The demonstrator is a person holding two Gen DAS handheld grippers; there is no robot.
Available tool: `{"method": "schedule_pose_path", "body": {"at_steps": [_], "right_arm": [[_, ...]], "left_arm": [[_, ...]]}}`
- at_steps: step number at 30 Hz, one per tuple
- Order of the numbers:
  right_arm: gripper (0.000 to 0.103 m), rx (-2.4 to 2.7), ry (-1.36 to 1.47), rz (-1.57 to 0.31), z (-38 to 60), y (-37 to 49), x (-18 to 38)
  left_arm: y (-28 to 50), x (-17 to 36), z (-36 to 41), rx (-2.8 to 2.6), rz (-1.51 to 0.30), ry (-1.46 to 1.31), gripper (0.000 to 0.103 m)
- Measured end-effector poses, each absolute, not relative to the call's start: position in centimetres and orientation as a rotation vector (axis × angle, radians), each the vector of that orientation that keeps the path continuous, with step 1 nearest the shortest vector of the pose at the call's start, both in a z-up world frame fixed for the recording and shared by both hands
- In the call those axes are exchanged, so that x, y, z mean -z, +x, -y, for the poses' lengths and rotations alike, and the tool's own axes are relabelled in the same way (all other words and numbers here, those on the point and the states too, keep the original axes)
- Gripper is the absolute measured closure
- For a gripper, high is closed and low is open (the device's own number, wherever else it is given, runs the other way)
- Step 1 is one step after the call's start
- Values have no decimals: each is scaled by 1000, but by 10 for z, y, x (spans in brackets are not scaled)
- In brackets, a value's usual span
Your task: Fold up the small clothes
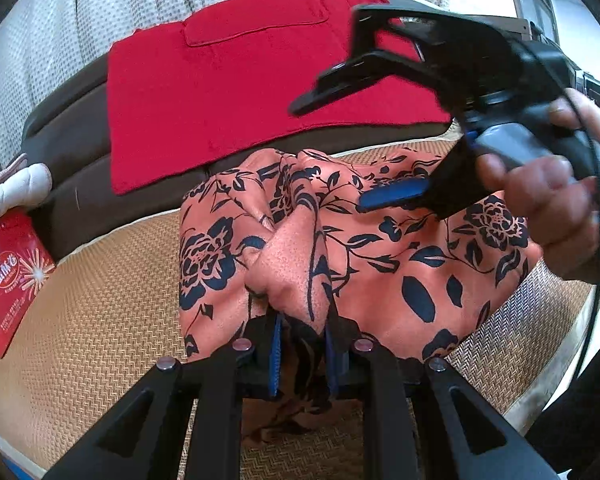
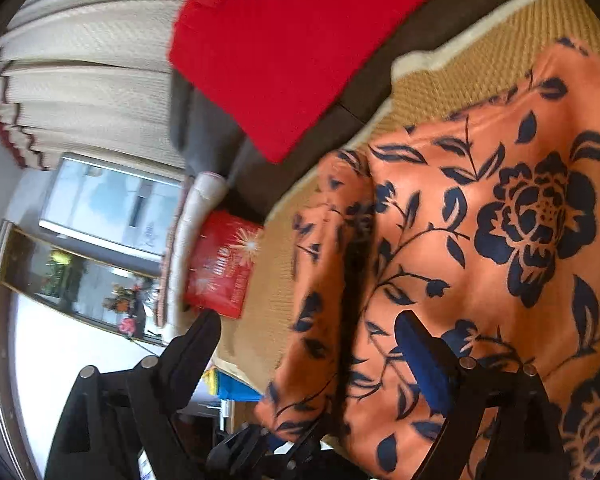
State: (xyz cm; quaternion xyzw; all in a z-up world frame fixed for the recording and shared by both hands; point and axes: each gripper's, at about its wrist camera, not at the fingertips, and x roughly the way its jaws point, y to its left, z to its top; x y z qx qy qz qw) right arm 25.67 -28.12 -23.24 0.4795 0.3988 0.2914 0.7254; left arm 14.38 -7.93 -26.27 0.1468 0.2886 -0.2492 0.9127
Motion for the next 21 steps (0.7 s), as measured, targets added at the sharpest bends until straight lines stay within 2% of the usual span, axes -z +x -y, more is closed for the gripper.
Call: {"method": "schedule_pose_path", "body": {"at_steps": [5, 9, 10, 12, 13, 17, 21], "right_arm": [[13, -690, 1004, -860, 257, 279, 223], [15, -644, 969, -953, 233, 307, 234], [21, -638, 946, -959, 228, 311, 234], [52, -639, 890, -940, 219, 318, 229], [85, -638, 846, -942, 214, 320, 226], [90, -579, 723, -921, 215, 313, 210], [91, -559, 711, -813, 252, 295, 183]], "left_arm": [[142, 261, 73, 514, -585, 307, 86], [138, 262, 68, 522, -581, 315, 86], [138, 262, 67, 524, -580, 315, 86], [138, 260, 65, 529, -578, 311, 86], [138, 259, 64, 526, -574, 312, 86], [136, 244, 60, 561, -575, 275, 86], [128, 213, 77, 640, -536, 247, 86]]}}
